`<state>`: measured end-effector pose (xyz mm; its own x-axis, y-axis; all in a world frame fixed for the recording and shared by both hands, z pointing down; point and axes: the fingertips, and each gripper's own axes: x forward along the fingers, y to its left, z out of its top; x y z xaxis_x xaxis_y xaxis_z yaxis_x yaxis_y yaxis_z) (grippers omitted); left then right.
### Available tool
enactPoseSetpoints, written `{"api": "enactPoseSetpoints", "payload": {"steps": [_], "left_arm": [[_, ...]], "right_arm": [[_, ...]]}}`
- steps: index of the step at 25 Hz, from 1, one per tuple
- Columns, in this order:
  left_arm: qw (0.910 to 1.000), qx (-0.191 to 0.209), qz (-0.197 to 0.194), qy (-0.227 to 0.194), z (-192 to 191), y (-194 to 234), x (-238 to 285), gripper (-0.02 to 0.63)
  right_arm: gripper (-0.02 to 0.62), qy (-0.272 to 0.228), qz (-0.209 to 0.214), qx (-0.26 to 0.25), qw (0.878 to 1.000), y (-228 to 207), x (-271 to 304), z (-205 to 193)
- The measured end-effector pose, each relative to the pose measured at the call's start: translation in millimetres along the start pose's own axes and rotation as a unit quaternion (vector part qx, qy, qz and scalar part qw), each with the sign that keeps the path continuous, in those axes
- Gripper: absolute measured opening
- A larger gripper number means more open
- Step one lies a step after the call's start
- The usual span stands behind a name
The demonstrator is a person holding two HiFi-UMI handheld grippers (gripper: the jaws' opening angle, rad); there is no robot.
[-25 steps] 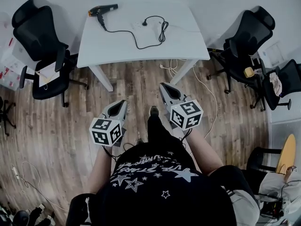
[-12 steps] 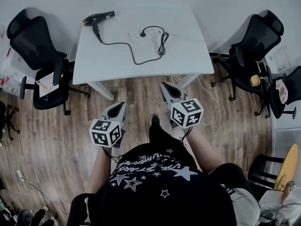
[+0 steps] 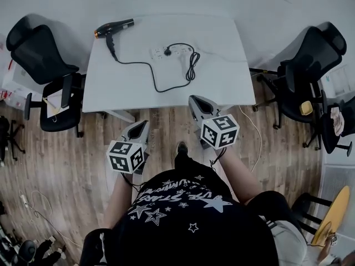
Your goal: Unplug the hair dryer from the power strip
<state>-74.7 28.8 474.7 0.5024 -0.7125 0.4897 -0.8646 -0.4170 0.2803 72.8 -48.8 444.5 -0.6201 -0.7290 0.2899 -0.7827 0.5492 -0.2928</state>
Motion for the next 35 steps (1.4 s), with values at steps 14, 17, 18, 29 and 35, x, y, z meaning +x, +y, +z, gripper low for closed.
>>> {"api": "enactPoseSetpoints", "payload": {"steps": [14,17,18,29,35], "left_arm": [[0.9988,0.003,0.046,0.013,42,13,62,0.008],[0.9983,-0.002,0.059,0.005,53,15,70,0.008],[0.9981,-0.007,0.062,0.002,55,16,71,0.008],[0.9976,0.003,0.062,0.031,55,27,81,0.009],[0.9988,0.014,0.036,0.029,75,45,109,0.008]], "right_arm": [[0.009,0.011,0.055,0.014,0.998,-55,59,24],[0.009,0.009,0.057,0.023,0.998,-68,65,27],[0.009,0.011,0.058,0.027,0.998,-71,66,25],[0.009,0.034,0.060,0.059,0.996,-76,76,5],[0.009,0.021,0.032,0.055,0.998,-88,87,18]]}}
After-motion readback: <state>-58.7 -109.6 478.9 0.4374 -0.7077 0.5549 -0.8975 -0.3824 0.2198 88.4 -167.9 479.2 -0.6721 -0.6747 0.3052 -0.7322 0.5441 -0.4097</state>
